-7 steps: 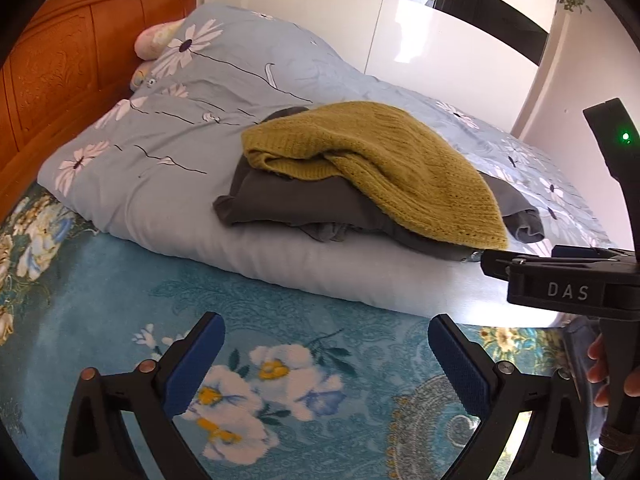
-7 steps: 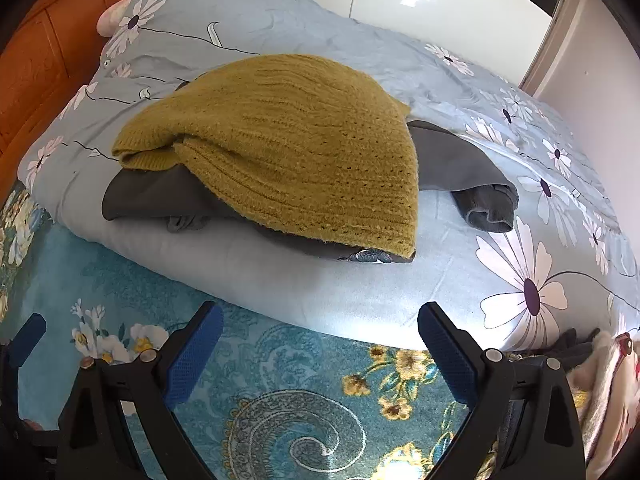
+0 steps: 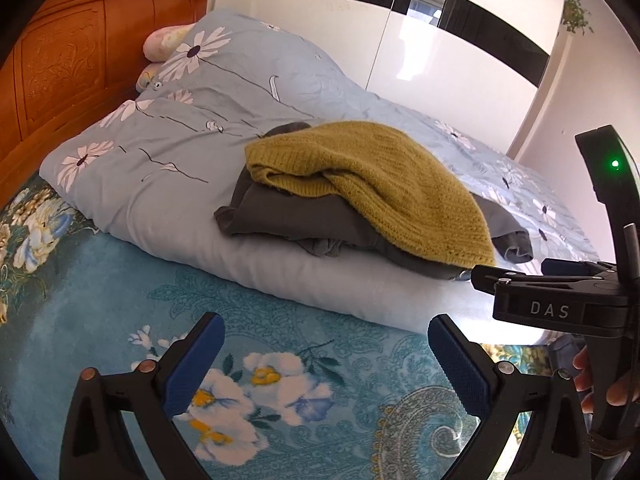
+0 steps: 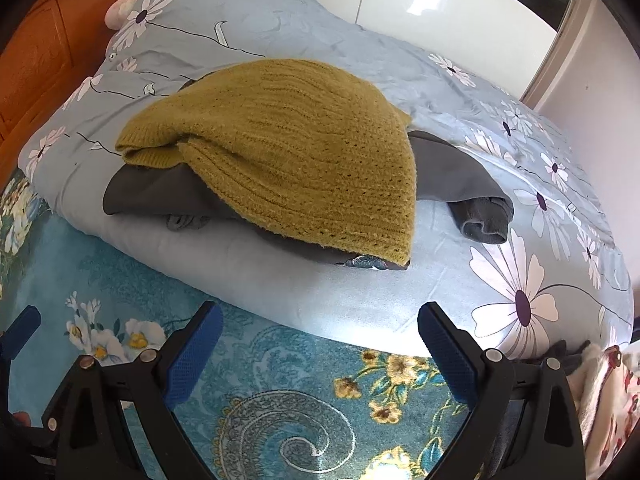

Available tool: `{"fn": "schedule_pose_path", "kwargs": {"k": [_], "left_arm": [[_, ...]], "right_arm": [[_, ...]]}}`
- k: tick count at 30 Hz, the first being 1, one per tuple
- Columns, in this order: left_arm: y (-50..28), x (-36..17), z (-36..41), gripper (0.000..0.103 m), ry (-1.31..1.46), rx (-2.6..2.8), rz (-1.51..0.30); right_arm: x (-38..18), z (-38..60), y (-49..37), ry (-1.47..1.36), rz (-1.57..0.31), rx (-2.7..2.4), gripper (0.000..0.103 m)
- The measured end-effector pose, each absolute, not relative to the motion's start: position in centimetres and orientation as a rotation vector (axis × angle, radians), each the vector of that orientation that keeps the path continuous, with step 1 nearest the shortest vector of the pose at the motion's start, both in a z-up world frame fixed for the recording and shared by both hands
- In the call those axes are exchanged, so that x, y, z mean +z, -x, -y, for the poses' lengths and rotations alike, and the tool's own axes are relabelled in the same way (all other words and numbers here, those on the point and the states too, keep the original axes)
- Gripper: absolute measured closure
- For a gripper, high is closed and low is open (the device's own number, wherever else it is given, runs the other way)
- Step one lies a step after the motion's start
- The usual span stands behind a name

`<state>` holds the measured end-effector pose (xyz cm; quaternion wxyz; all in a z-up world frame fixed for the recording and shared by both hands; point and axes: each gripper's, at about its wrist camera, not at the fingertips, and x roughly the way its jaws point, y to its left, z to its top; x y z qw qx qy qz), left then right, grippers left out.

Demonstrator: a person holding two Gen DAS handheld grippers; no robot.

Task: Fold clothes
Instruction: 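Move both tools toward the mustard sweater on the grey pants pile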

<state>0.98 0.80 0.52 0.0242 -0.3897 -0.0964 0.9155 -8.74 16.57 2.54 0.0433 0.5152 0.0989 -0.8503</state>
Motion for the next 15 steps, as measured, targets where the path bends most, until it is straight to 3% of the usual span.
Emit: {"fn": "schedule_pose_path", "kwargs": {"k": [5,15], "left_arm": [[-1.4,1.4,0.3,0.000,1.195,2.803,0.341],[-1.7,1.3,0.6,0.000,1.153,2.775,0.392]], "right_arm": [[3.1,-17.0,8.8,-1.519,-0.270,-2.616,0.005],[3.3,-15.3,8.3,-1.485,-0.425,-2.643,0.005]]}}
